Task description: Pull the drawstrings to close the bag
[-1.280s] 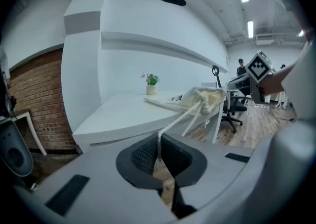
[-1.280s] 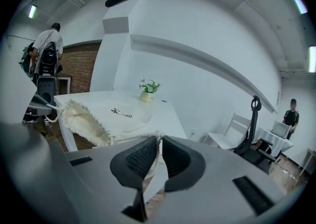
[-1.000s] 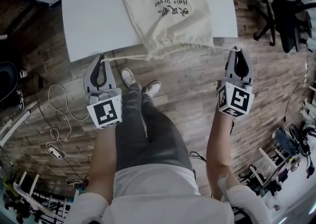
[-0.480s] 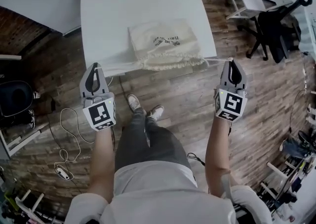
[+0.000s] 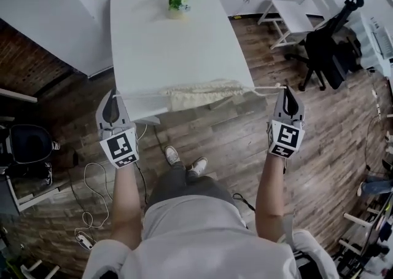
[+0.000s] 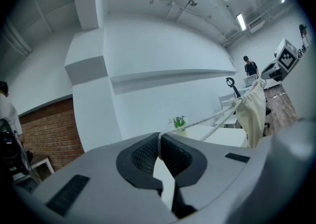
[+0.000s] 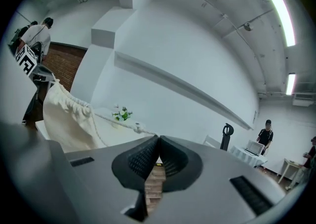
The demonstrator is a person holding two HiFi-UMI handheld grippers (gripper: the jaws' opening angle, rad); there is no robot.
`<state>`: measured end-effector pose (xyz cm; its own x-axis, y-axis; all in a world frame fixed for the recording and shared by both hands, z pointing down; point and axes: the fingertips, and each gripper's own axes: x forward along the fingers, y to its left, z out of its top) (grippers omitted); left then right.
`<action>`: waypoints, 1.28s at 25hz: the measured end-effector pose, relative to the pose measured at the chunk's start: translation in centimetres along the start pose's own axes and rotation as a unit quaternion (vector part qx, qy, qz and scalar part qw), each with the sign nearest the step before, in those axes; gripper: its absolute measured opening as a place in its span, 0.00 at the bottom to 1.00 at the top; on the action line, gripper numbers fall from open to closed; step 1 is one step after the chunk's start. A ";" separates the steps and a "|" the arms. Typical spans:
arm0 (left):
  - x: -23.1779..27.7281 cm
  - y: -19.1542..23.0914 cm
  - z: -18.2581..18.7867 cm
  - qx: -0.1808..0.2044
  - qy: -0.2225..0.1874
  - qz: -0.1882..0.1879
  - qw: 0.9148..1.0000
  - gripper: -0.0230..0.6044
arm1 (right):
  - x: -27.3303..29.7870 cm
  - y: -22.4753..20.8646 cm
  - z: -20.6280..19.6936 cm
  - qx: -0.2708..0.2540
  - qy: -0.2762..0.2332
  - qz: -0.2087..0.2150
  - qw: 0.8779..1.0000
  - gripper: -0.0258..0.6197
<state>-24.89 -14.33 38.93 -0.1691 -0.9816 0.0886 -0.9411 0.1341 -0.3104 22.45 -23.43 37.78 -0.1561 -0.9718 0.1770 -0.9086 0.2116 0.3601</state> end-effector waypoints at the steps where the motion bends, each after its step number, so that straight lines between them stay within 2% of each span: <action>1: -0.1 0.3 0.7 0.001 -0.004 0.002 1.000 0.06 | -0.3 -0.5 0.3 0.001 -0.001 -0.003 1.000 0.10; 11: -1.8 1.8 5.4 0.024 -0.042 0.011 0.999 0.06 | -2.9 -3.5 3.5 -0.014 -0.015 -0.038 0.999 0.10; 24: -1.6 2.3 7.9 0.043 -0.065 0.015 0.997 0.06 | -3.6 -6.1 5.3 0.001 -0.028 -0.067 0.997 0.10; 32: -1.3 3.4 8.0 0.047 -0.067 0.018 0.996 0.06 | -4.1 -7.6 6.0 0.016 -0.036 -0.087 0.995 0.10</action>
<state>-25.53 -13.69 30.19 -0.1549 -0.9867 -0.0485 -0.9024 0.1613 -0.3995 27.67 -21.64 28.84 -0.0220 -0.9986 0.0490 -0.9360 0.0378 0.3501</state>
